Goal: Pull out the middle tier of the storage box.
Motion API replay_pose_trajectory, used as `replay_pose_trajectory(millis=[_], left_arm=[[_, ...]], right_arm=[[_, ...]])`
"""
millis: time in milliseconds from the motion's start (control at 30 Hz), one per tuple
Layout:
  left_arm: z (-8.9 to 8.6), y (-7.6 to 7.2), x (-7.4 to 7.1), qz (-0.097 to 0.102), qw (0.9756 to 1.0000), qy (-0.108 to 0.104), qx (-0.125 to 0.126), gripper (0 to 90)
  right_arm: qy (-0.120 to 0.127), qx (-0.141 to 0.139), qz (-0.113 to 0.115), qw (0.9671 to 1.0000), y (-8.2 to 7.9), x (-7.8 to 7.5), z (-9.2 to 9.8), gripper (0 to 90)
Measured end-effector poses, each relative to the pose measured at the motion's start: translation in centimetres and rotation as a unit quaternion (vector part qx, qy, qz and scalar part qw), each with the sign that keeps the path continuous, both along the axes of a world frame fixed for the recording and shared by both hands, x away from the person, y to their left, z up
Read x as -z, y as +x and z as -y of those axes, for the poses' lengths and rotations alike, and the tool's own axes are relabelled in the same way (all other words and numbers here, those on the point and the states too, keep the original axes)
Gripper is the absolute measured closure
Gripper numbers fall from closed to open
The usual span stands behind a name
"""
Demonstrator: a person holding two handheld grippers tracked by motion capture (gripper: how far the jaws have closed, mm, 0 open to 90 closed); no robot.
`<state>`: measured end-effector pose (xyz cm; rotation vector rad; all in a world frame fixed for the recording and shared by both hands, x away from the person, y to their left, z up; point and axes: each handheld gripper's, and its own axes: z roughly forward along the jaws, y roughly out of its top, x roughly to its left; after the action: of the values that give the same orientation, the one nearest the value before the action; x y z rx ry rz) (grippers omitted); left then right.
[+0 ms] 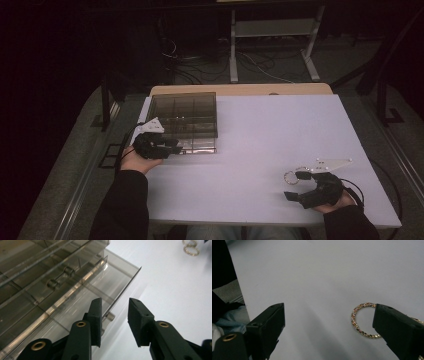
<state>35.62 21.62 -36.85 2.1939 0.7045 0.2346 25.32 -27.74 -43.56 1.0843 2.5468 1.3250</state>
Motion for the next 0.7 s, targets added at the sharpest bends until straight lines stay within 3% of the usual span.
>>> replay_pose_trajectory(millis=[67,167,200,367,433,533,600,700], left_arm=[[0.3,-0.3,-0.4,-0.001,0.9999,-0.007,-0.008,52.9],[0.5,-0.5,-0.6,-0.002,0.9999,-0.010,-0.013,47.1],[0.7,-0.7,-0.8,-0.005,0.9997,-0.016,-0.016,41.5],[1.0,-1.1,-0.8,-0.011,0.9992,-0.035,-0.018,33.0],[1.1,-1.3,-0.7,-0.014,0.9989,-0.040,-0.021,24.1],[1.3,-1.9,-0.7,-0.004,0.9985,-0.047,-0.028,20.2],[1.4,-2.3,-0.8,-0.002,0.9978,-0.057,-0.034,10.7],[1.4,-2.7,-0.8,0.004,0.9969,-0.066,-0.042,5.2]], right_arm=[[0.001,-0.003,0.000,1.0000,0.0,0.0,0.1,10.1],[0.003,-0.003,0.001,1.0000,-0.1,-0.1,0.2,10.1],[0.006,-0.002,0.001,1.0000,-0.1,-0.1,0.3,10.1],[0.007,0.000,0.003,1.0000,0.0,-0.1,0.4,10.1],[0.006,0.000,0.003,1.0000,0.0,-0.1,0.3,10.1],[0.007,-0.001,0.002,1.0000,0.0,-0.1,0.3,10.1],[0.007,-0.001,0.003,1.0000,0.0,-0.1,0.3,10.1],[0.007,0.000,0.003,1.0000,0.0,-0.1,0.3,10.1]])
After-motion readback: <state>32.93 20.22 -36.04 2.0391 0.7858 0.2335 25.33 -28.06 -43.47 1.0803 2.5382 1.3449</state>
